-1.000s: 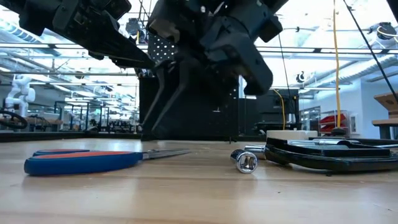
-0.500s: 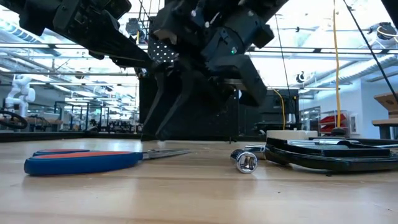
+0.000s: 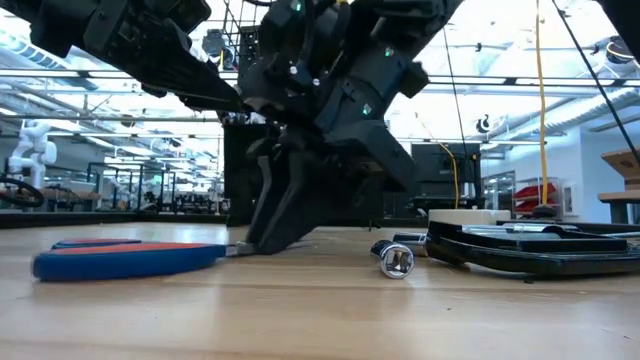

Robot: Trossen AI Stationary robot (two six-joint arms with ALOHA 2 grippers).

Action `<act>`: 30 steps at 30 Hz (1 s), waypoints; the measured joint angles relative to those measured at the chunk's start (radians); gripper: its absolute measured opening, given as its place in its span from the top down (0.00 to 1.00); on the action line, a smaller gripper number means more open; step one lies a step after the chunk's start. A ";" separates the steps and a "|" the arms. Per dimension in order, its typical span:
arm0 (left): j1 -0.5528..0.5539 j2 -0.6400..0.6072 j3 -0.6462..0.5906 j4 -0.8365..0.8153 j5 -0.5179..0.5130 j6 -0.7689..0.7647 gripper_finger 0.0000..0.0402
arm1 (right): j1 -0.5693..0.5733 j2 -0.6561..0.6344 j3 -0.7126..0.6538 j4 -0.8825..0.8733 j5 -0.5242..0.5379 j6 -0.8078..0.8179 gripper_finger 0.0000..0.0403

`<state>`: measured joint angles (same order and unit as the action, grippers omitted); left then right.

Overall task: Hang tools onto peg board
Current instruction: Put the blue scissors into the left black bin on the peg board

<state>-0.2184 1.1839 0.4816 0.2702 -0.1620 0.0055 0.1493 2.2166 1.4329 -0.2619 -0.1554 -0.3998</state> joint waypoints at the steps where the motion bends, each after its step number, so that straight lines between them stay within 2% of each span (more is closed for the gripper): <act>1: 0.000 0.000 0.000 0.000 0.000 0.000 0.40 | 0.006 0.001 0.000 -0.008 0.023 0.004 0.73; 5: 0.000 0.000 0.000 -0.004 0.000 0.000 0.40 | 0.021 -0.001 0.000 -0.021 0.060 0.037 0.92; 13: 0.000 0.000 0.000 -0.001 0.000 -0.010 0.40 | 0.061 -0.061 -0.006 -0.052 0.118 0.086 0.92; 17: 0.000 0.000 0.000 0.024 0.000 -0.006 0.40 | 0.092 -0.123 -0.012 -0.112 0.158 0.101 1.00; 24: -0.025 -0.037 0.000 0.066 0.000 0.017 0.40 | 0.153 -0.194 -0.015 -0.235 0.287 0.134 0.99; 30: -0.055 -0.102 0.000 0.063 -0.014 0.018 0.40 | 0.183 -0.198 -0.013 -0.252 0.372 0.138 0.99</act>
<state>-0.2739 1.0817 0.4820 0.3333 -0.1763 0.0233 0.3321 2.0182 1.4200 -0.5141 0.2164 -0.2623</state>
